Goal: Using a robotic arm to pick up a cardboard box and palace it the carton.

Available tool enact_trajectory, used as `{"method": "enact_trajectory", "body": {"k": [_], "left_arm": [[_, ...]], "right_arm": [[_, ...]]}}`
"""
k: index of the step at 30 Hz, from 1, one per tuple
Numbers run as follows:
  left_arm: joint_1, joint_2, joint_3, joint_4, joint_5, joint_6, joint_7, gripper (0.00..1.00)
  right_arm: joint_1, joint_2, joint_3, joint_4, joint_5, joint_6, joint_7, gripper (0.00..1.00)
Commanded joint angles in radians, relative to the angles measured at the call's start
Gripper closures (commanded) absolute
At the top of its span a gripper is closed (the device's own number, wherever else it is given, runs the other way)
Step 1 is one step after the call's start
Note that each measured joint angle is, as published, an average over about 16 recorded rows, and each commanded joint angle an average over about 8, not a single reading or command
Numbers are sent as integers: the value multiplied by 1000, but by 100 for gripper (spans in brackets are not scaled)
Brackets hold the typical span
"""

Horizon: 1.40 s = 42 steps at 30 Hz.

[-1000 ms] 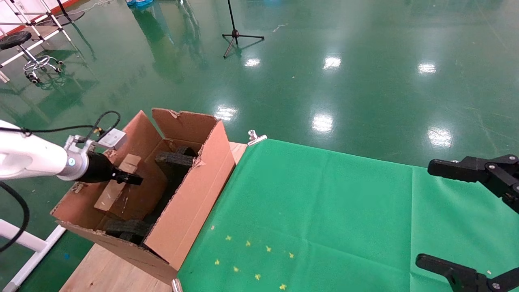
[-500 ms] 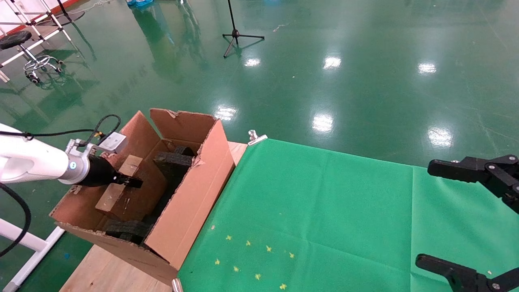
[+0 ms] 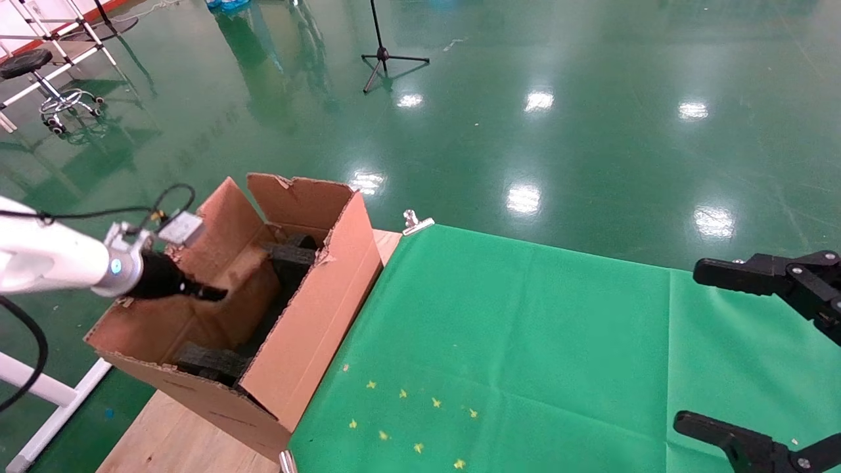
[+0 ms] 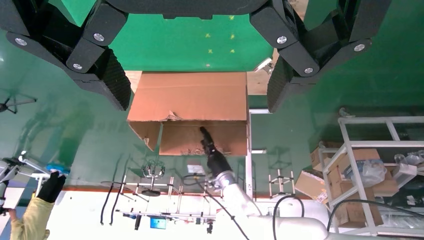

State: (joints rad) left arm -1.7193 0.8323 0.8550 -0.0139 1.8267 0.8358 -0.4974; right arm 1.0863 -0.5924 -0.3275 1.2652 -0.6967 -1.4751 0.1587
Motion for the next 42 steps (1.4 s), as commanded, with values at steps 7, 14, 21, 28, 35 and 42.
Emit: {"method": "enact_trajectory", "body": {"k": [7,14,21,28,35,42], "left_arm": [[-56,-40,-29,-93,-43,51,54,0],[-94,-129,-79,-265,-128,185,106,0],[-102,-169,-88,-369,-149,248,120,0],[-84,-160,-96,-357,-162,240,121,0],[-5,-167,-148,-459,-265,288,142,0],[91,-175,-211,-578,-387,342,167,0]], "right_arm": [[0,0,0,0,0,0,0,0],[0,0,0,0,0,0,0,0],[0,0,0,0,0,0,0,0],[0,0,0,0,0,0,0,0],[0,0,0,-1,0,0,0,0],[0,0,-1,-1,1,0,0,0]]}}
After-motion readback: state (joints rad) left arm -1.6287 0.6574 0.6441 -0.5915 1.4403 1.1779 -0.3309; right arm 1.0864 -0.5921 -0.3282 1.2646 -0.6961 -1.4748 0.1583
